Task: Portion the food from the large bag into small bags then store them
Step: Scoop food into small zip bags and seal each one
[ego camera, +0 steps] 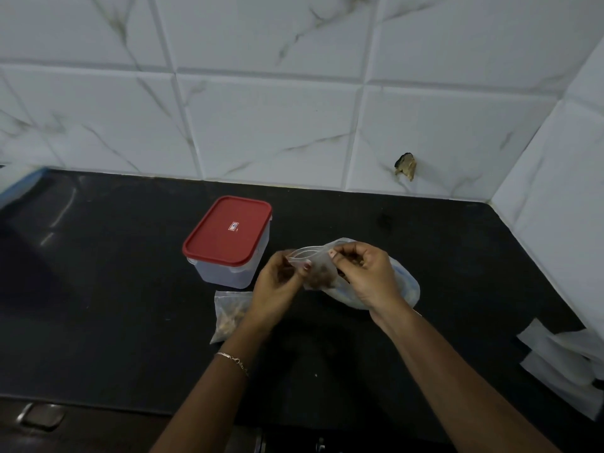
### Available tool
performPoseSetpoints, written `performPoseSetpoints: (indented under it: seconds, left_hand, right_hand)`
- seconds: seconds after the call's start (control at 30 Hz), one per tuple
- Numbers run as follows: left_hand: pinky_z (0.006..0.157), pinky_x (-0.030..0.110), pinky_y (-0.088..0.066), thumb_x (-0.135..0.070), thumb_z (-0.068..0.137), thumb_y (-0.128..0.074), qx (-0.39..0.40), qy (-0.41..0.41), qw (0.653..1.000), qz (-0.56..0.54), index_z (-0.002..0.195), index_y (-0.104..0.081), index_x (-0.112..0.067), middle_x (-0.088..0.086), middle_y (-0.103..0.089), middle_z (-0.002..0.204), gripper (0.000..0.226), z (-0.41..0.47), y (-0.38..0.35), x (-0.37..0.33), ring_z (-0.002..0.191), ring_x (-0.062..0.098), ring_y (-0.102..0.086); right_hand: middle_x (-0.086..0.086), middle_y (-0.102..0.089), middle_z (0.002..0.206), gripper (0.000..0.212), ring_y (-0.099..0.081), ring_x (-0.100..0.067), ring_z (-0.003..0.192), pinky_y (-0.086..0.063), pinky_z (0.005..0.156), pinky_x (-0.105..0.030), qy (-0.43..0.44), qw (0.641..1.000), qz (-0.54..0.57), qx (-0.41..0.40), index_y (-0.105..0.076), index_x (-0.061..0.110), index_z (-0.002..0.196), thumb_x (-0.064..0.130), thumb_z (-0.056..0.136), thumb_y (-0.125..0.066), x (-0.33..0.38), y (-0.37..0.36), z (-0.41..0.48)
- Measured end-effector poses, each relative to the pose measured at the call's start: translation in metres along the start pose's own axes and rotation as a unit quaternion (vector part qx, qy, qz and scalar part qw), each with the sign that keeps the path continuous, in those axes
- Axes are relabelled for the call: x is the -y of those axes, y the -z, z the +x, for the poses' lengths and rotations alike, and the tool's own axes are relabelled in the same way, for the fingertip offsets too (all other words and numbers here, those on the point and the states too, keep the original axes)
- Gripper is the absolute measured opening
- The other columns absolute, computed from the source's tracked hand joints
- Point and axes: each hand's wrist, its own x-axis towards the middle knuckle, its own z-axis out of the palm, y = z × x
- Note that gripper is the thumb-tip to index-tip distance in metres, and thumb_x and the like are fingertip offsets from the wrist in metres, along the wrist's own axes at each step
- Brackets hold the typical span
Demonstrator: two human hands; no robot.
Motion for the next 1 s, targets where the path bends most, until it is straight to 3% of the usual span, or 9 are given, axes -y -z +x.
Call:
performPoseSetpoints:
  seconds: [0.13,0.23,0.53,0.73,1.0]
  left_hand:
    - [0.09,0.033,-0.052,-0.02,0.088,-0.063,-0.042,-0.009,0.999,-0.014,0.108,-0.063,-0.007,0.006,-0.069,0.104,0.025,0.006,0.014,-0.007,0.1,0.015,-0.066]
    - [0.091,0.033,-0.053,-0.01,0.091,-0.061,-0.04,-0.016,0.999,0.007,0.104,-0.065,-0.004,0.007,-0.07,0.101,0.015,0.008,0.017,-0.007,0.1,0.018,-0.066]
    - [0.08,0.022,-0.053,-0.009,0.094,-0.055,-0.034,-0.038,0.997,0.054,0.103,-0.063,-0.007,0.002,-0.067,0.097,0.012,0.009,0.01,-0.016,0.094,0.009,-0.065]
    - [0.079,0.017,-0.052,-0.01,0.093,-0.057,-0.037,-0.058,0.992,0.109,0.101,-0.064,-0.012,-0.004,-0.067,0.097,0.01,0.011,0.005,-0.025,0.092,0.001,-0.064]
    - [0.073,0.003,-0.045,-0.003,0.09,-0.061,-0.036,-0.151,0.956,0.249,0.105,-0.065,-0.017,-0.021,-0.061,0.096,0.021,0.013,0.005,-0.04,0.089,-0.017,-0.058]
  right_hand:
    - [0.001,-0.071,0.085,0.008,-0.066,-0.005,0.079,-0.053,0.071,-0.018,-0.003,1.0,0.01,-0.027,-0.072,0.014,0.089,0.01,0.089,-0.066,0.0,0.002,0.001]
    - [0.002,-0.071,0.089,0.008,-0.068,-0.01,0.087,-0.055,0.079,-0.024,-0.009,0.999,0.011,-0.033,-0.072,0.016,0.09,0.01,0.089,-0.066,0.0,0.003,0.001]
    - [0.0,-0.073,0.094,0.009,-0.069,-0.011,0.093,-0.055,0.084,-0.025,-0.027,0.999,0.046,-0.007,-0.072,0.016,0.093,0.01,0.089,-0.067,-0.008,0.009,-0.003]
    - [0.002,-0.072,0.088,0.007,-0.068,-0.006,0.083,-0.054,0.073,-0.017,-0.016,0.998,0.044,-0.041,-0.072,0.009,0.093,0.007,0.088,-0.067,-0.01,0.013,-0.003]
    - [0.01,-0.07,0.079,0.01,-0.066,0.005,0.076,-0.05,0.066,-0.011,-0.007,1.0,0.025,-0.007,-0.069,0.019,0.086,0.01,0.089,-0.067,-0.006,0.022,-0.004]
